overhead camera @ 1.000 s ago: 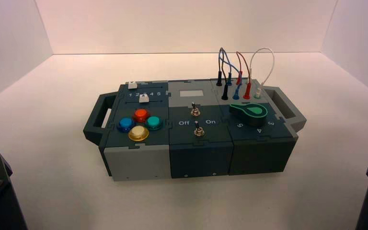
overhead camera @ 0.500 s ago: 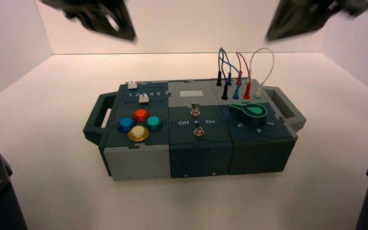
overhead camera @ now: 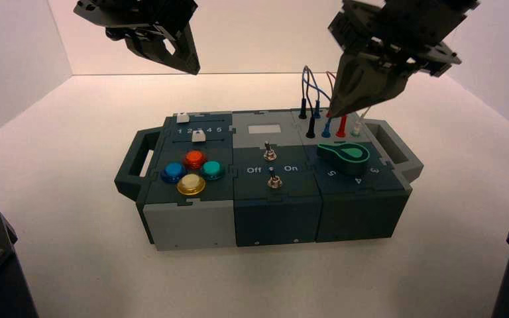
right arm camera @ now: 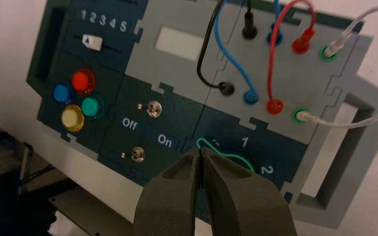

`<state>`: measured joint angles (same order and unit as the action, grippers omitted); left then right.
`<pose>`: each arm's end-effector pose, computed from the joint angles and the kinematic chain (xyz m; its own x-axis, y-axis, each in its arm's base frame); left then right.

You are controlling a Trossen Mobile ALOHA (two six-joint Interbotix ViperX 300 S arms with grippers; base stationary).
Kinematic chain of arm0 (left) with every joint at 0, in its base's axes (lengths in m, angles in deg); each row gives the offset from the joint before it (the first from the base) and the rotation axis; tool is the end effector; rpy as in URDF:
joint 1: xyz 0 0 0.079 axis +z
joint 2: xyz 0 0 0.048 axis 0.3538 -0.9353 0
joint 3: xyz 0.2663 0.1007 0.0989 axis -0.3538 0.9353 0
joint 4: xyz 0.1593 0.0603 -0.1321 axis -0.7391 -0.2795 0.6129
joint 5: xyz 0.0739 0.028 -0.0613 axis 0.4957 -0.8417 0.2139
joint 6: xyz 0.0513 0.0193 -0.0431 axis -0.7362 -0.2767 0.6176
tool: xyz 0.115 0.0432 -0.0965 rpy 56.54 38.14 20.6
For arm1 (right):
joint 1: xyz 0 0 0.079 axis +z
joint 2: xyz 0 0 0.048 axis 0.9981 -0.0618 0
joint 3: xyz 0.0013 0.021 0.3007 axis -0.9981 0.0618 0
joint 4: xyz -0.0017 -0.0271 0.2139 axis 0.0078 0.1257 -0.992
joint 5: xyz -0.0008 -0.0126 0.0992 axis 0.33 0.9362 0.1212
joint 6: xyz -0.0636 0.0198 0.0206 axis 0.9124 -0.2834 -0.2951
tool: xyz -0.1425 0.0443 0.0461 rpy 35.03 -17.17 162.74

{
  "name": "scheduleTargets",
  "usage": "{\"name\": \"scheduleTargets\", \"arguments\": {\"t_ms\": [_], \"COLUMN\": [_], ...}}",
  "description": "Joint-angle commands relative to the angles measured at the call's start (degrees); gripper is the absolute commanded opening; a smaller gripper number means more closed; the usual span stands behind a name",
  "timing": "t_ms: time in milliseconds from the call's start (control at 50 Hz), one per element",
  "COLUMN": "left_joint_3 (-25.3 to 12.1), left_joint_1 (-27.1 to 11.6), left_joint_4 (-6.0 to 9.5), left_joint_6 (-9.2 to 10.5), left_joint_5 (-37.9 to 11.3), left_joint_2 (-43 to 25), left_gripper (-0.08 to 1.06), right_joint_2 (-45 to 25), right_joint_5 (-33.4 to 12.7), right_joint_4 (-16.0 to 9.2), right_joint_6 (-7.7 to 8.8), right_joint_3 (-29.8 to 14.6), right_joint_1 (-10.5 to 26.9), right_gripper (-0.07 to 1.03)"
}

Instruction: Turn the knob to position 3.

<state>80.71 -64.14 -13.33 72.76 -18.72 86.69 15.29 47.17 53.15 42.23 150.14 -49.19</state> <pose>0.2364 -0.2279 0.0753 0.4490 -0.4434 -0.7757 0.6663 0.7446 -0.0400 0.2083 0.2057 0.0306 0.2493 0.3985 -0.8826 -0.3888 0.8759 0.2857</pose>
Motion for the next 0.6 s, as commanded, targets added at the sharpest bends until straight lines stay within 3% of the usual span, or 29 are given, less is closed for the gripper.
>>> {"name": "scheduleTargets", "arguments": {"t_ms": [20,600], "left_joint_3": [-1.76,-2.46], "left_joint_1": [-0.18,-2.29], "left_joint_4": [-0.18,-0.09], "left_joint_6": [-0.09,-0.09], "left_joint_5": [0.18,-2.29], "left_joint_2": [0.44,-1.14], "left_gripper": [-0.03,-0.03], "right_joint_2": [-0.18,-10.37], "right_joint_5": [0.0,-0.26], "right_joint_4": [-0.53,-1.05], "right_joint_6": [-0.26,0.09], "right_joint_3": [-1.58,-5.1], "right_joint_1": [0.62,3.34], "right_gripper": [-0.02,-0.02]}}
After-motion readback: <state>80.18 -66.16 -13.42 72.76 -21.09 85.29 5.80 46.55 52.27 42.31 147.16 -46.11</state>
